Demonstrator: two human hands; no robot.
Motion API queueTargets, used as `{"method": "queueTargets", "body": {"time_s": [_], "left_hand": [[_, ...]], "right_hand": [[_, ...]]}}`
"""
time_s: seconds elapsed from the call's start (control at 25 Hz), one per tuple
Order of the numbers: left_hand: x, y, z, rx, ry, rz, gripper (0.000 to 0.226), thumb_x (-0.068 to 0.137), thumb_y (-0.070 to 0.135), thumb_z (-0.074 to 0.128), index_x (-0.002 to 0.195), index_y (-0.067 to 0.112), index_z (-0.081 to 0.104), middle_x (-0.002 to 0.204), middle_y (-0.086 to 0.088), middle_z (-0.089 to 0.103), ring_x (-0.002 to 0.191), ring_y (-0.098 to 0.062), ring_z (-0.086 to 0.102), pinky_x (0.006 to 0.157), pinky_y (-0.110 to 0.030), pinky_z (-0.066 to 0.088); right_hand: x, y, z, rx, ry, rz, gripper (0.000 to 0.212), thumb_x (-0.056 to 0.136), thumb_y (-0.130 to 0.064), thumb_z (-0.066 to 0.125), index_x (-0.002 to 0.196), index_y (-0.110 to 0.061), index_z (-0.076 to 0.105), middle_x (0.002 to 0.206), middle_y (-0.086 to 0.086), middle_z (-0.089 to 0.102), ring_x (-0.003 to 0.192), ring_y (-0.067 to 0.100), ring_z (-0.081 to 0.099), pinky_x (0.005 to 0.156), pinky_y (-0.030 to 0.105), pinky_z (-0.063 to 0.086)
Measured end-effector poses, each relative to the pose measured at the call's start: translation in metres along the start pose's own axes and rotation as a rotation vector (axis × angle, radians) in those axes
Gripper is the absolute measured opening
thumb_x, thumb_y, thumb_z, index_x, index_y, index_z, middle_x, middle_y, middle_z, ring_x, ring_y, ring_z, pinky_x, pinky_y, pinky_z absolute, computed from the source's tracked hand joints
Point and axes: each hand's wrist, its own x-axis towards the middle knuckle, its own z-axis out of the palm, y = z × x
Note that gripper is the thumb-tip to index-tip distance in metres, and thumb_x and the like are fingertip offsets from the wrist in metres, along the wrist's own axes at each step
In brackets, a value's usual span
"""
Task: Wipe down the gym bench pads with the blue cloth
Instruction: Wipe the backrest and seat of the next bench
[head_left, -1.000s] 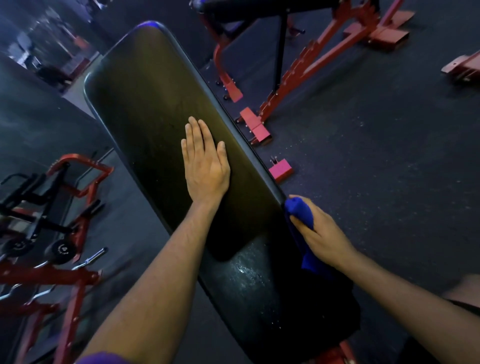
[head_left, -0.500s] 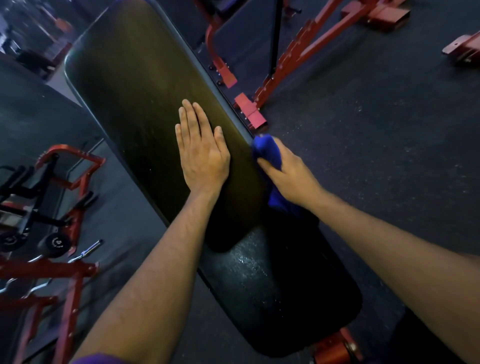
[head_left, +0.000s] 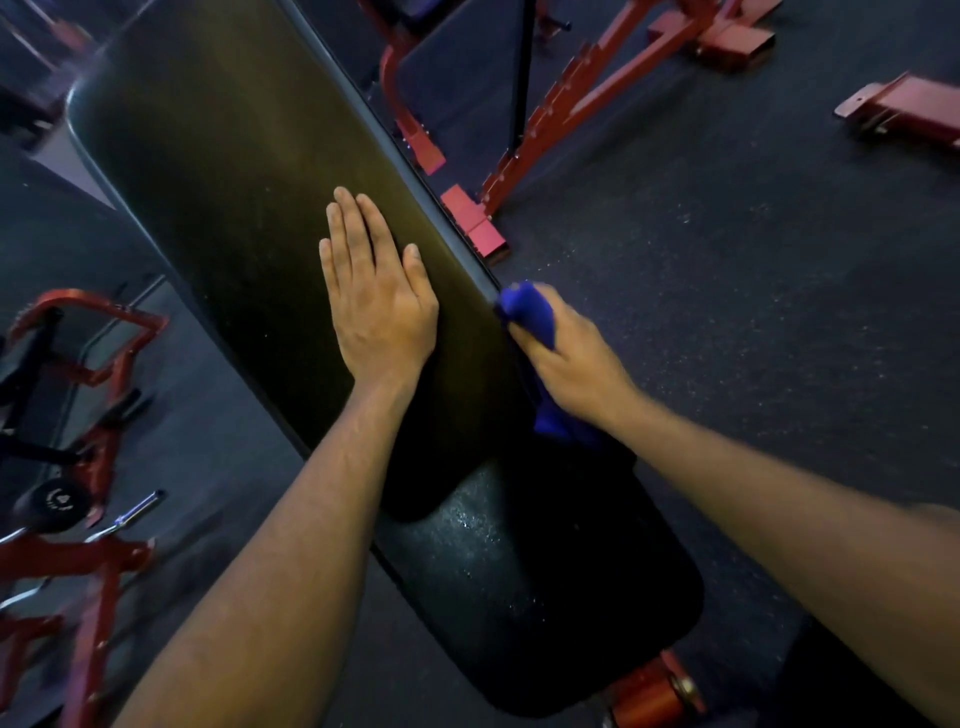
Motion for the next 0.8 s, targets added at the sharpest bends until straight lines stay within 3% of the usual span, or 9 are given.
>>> {"method": "queueTargets", "body": {"time_s": [0.08,0.16,0.28,0.36,0.48,0.56,0.64,0.8], "left_hand": [[-0.001,-0.001,-0.002,-0.002,0.004,-0.001,0.063,0.108,0.037,0.023,0.162,0.006,0.014,0.171,-0.014,0.01,0.158,-0.026,0.008,0.128,-0.04,0.004],[0.002,-0.001,-0.004,0.001,-0.002,0.001,0.063,0.108,0.038,0.023,0.162,0.006,0.014,0.171,-0.014,0.01,0.158,-0.026,0.008,0.128,-0.041,0.005],[-0.002,0.001,-0.005,0.0,-0.024,0.005,0.063,0.108,0.038,0.022,0.162,0.006,0.013,0.171,-0.014,0.009,0.158,-0.026,0.007,0.128,-0.041,0.004],[0.001,0.0,-0.008,-0.002,-0.026,0.009,0.064,0.108,0.039,0.021,0.162,0.006,0.013,0.171,-0.014,0.009,0.158,-0.026,0.007,0.129,-0.043,0.006],[-0.009,0.002,-0.019,0.018,-0.007,-0.032,0.065,0.108,0.038,0.025,0.162,0.005,0.012,0.17,-0.016,0.01,0.158,-0.028,0.009,0.128,-0.049,0.009],[-0.045,0.015,-0.022,-0.003,-0.004,-0.028,0.066,0.107,0.037,0.028,0.162,0.003,0.013,0.17,-0.017,0.012,0.158,-0.029,0.01,0.129,-0.049,0.006],[-0.104,0.028,-0.017,-0.036,-0.042,0.024,0.065,0.108,0.036,0.028,0.161,0.002,0.015,0.169,-0.018,0.014,0.158,-0.029,0.011,0.128,-0.048,0.006],[-0.149,0.036,-0.001,-0.046,-0.124,0.066,0.064,0.109,0.038,0.025,0.161,0.004,0.015,0.17,-0.017,0.012,0.158,-0.027,0.008,0.129,-0.047,0.008]], "right_hand": [[0.031,-0.018,0.004,-0.011,-0.016,0.003,0.028,0.1,-0.023,0.055,0.127,-0.021,0.053,0.118,-0.002,0.062,0.108,0.014,0.058,0.084,0.025,0.04],[0.025,-0.016,0.004,-0.006,-0.026,-0.007,0.034,0.1,-0.025,0.055,0.134,-0.024,0.049,0.127,-0.003,0.059,0.116,0.012,0.055,0.094,0.027,0.041],[-0.04,0.005,-0.002,0.005,-0.022,0.013,0.046,0.1,-0.023,0.056,0.144,-0.022,0.043,0.139,-0.011,0.049,0.125,-0.003,0.044,0.103,0.009,0.029],[-0.075,0.023,-0.01,-0.015,-0.049,0.021,0.046,0.1,-0.022,0.057,0.144,-0.02,0.043,0.138,-0.014,0.048,0.124,-0.007,0.042,0.103,0.007,0.028],[-0.105,0.043,-0.031,-0.065,-0.083,0.023,0.044,0.098,-0.021,0.059,0.14,-0.018,0.045,0.137,-0.007,0.051,0.125,0.003,0.048,0.108,0.017,0.032],[-0.121,0.055,-0.044,-0.039,0.033,0.031,0.04,0.098,-0.021,0.06,0.135,-0.018,0.047,0.134,-0.001,0.053,0.123,0.01,0.052,0.11,0.03,0.037],[-0.138,0.066,-0.049,0.02,0.112,0.071,0.038,0.097,-0.024,0.06,0.133,-0.021,0.047,0.13,-0.001,0.053,0.121,0.01,0.053,0.109,0.033,0.039],[-0.164,0.076,-0.041,0.004,-0.035,0.192,0.041,0.098,-0.035,0.056,0.137,-0.03,0.042,0.137,-0.005,0.052,0.125,0.013,0.052,0.108,0.035,0.039]]}}
